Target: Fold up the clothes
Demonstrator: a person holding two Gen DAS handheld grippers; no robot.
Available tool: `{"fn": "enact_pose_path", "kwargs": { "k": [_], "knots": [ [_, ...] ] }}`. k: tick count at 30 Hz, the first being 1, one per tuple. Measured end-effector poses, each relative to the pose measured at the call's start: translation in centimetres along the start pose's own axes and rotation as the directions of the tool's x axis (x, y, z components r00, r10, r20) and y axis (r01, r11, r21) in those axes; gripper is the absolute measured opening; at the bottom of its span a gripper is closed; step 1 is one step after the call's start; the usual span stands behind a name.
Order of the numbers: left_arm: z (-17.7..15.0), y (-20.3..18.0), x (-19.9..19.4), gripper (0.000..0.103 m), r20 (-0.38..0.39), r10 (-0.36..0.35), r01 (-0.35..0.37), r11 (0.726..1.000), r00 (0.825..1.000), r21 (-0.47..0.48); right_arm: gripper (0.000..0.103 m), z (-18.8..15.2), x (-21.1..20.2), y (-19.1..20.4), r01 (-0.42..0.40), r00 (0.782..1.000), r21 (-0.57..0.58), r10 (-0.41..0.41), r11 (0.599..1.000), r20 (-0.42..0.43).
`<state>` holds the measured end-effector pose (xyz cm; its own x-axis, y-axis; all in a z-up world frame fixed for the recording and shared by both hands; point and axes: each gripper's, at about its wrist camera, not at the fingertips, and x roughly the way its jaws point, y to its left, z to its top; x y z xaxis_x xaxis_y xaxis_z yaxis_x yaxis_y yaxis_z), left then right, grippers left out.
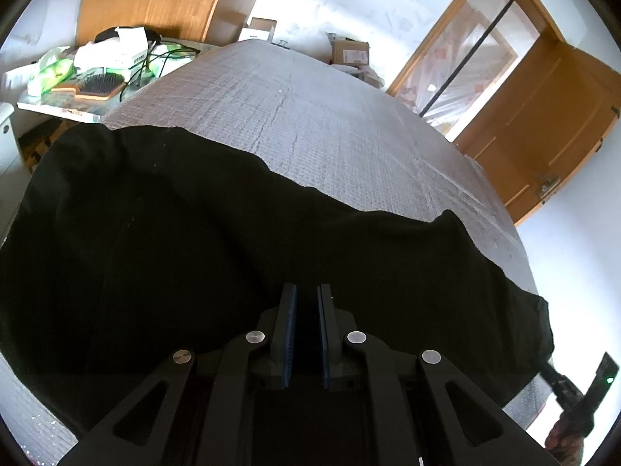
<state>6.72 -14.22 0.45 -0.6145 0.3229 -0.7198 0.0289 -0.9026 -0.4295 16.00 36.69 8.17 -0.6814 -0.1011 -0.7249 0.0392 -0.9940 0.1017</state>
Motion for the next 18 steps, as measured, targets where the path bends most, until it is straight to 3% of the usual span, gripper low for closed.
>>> {"fn": "enact_pose_path", "kwargs": {
  "k": [3,7,10,18],
  "knots": [
    [-0.1,0.1,0.0,0.011,0.006,-0.001,0.001,1.0,1.0,-0.005,0.024,1.0,-0.4,-0.3,0.044,0.998,0.002,-0.044,0.999,0.048],
    [-0.2,0.1,0.0,0.011,0.012,-0.002,0.002,1.0,1.0,-0.008,0.024,1.8,1.5,-0.2,0.106,0.994,-0.004,-0.106,0.994,0.027],
    [-0.2,0.1,0.0,0.011,0.012,-0.002,0.002,1.0,1.0,-0.01,0.025,1.1,2.3,-0.8,0.124,0.992,0.016,-0.124,0.992,-0.006],
    [-0.2,0.5,-0.1,0.011,0.017,-0.027,0.027,0.999,0.999,-0.02,0.026,-0.4,0.1,-1.7,0.19,0.982,0.007,-0.19,0.982,0.01]
  ]
}}
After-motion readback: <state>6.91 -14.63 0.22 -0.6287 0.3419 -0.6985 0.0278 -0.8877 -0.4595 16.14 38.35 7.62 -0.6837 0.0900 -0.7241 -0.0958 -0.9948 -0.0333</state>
